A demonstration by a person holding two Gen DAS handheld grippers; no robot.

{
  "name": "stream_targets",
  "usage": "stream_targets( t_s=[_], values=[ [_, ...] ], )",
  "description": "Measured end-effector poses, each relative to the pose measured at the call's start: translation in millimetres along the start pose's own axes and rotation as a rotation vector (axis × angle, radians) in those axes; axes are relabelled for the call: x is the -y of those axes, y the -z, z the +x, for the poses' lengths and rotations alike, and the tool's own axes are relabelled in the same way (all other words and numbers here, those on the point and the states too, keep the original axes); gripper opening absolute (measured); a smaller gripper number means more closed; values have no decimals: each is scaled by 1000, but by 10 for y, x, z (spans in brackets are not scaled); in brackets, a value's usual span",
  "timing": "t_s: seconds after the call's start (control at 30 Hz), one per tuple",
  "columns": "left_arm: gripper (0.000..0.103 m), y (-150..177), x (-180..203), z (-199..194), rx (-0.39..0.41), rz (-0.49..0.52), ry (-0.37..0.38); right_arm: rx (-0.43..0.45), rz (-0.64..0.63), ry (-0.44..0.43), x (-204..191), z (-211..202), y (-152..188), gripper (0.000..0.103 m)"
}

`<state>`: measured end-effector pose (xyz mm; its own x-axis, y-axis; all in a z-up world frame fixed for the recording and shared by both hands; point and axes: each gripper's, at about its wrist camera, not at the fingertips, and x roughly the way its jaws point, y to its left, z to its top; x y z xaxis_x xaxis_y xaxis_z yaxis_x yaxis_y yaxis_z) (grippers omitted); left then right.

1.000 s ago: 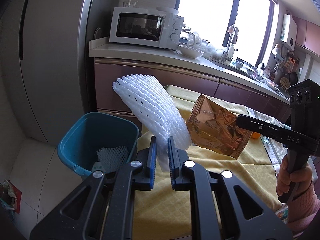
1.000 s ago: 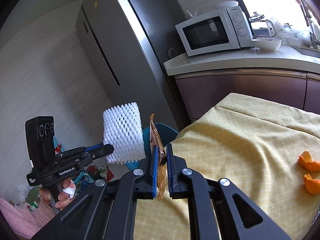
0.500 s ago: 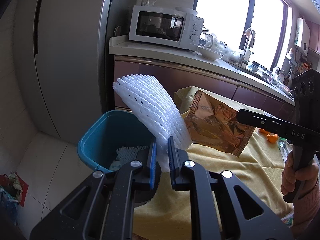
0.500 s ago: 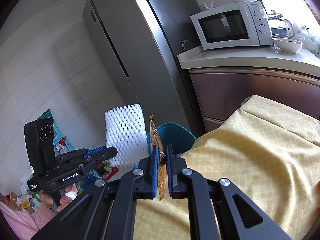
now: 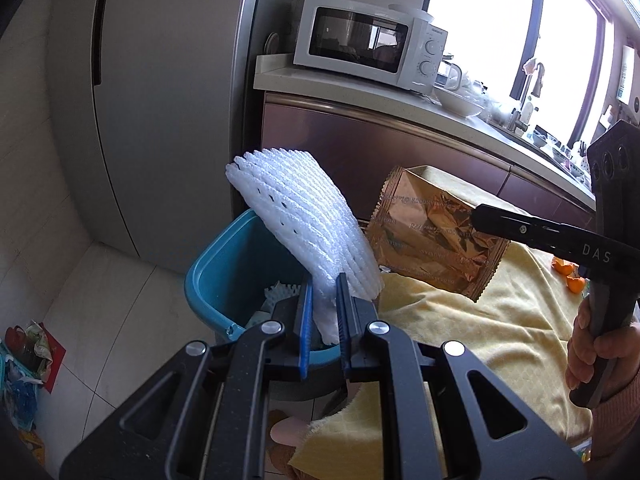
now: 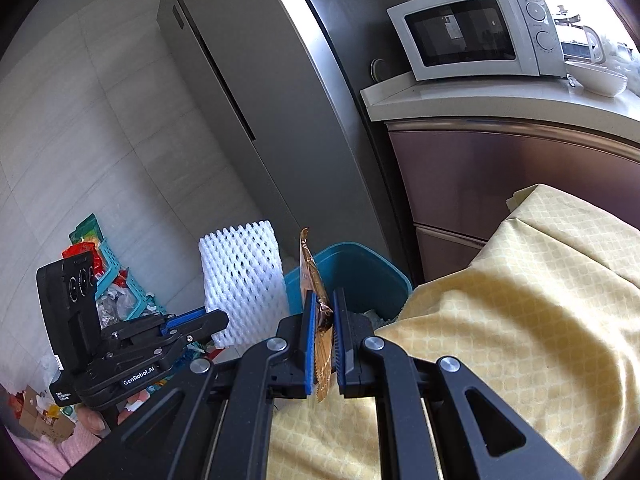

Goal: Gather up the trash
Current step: 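Carry the white foam nets and brown foil wrapper over the teal bin with both tools, then open the left tool over the bin while the right tool releases the brown wrapper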

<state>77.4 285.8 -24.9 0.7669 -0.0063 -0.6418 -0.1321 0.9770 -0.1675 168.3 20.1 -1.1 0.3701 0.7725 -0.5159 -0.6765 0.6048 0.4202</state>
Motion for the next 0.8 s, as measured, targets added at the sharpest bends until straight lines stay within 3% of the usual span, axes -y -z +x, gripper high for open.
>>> stream_targets(
  t_s=[0.8],
  values=[
    [13, 29, -275, 673, -109, -44, -64, -103, 30, 43, -47, 764, -69, 7]
  ],
)
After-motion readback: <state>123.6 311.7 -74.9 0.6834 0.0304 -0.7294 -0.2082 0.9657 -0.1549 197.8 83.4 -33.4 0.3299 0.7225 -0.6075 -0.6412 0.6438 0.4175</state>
